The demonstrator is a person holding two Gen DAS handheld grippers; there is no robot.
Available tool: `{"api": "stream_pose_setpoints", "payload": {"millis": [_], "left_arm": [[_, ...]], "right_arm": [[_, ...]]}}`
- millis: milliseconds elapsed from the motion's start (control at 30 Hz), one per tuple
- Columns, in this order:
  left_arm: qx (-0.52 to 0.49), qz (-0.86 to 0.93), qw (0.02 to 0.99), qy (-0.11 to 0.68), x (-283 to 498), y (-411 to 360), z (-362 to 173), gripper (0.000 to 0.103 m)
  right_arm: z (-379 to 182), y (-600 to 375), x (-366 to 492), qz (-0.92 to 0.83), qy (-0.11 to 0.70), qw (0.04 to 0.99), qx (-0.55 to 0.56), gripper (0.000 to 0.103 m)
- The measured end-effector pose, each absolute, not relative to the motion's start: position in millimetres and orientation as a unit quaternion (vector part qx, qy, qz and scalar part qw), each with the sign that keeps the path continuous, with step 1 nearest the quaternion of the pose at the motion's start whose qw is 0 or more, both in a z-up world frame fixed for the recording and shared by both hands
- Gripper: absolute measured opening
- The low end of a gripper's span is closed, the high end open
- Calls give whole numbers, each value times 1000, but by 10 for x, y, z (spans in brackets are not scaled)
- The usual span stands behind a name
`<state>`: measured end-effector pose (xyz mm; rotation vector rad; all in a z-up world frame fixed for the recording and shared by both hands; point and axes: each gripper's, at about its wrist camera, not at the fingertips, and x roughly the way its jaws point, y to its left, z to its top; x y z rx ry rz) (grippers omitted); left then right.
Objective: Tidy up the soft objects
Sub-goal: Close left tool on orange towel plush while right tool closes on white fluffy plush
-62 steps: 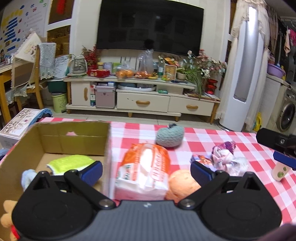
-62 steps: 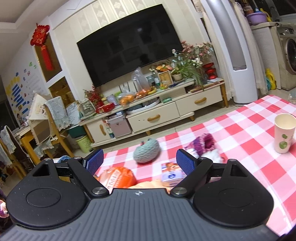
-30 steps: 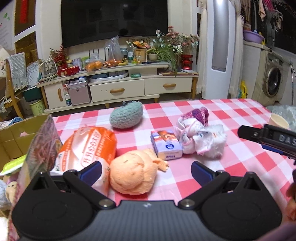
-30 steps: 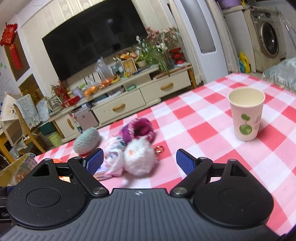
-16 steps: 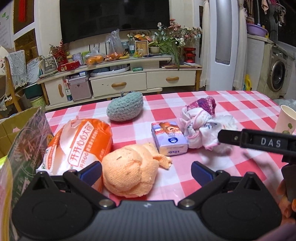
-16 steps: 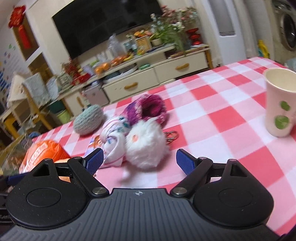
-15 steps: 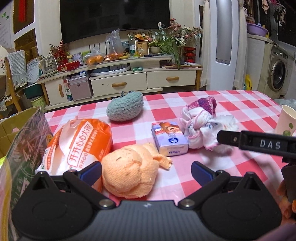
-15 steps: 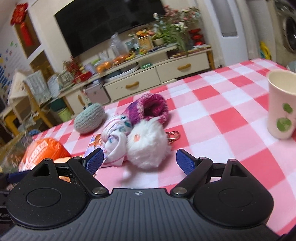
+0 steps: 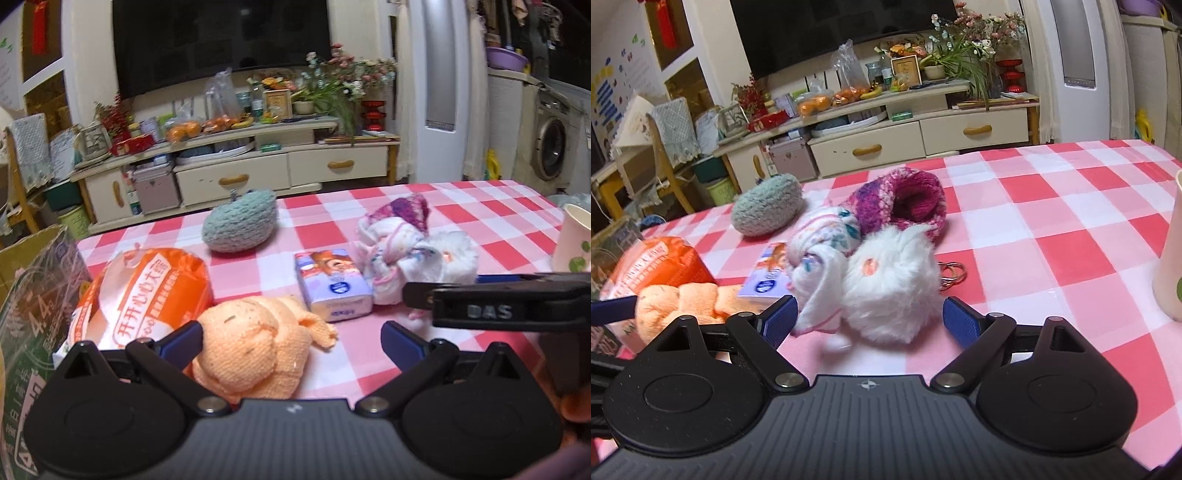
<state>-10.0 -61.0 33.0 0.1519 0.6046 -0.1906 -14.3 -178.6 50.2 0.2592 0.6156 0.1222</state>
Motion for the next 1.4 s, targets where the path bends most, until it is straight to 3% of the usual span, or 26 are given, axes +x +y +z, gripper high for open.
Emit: {"api": "stream_pose_setpoints", "payload": {"millis": [300, 833, 1133, 1200, 1400], "left_arm": [[79, -190, 939, 276, -338, -831, 398, 101], [134, -91, 951, 264, -65, -739, 283, 99], [160, -63, 942, 288, 64, -725, 209, 75], [171, -60, 940, 289, 59, -737, 192, 71], [171, -54, 941, 289, 42, -709, 215, 54]], "right_arm": [[471, -2053, -135, 3, 310, 941, 134, 103], [446, -2063, -72, 20, 306, 944, 123, 103], [436, -2023, 5, 27, 293, 949, 109, 103], [434, -2023, 9, 28, 292, 950, 111, 100], [430, -2009, 5, 39, 288, 951, 108, 68]]}}
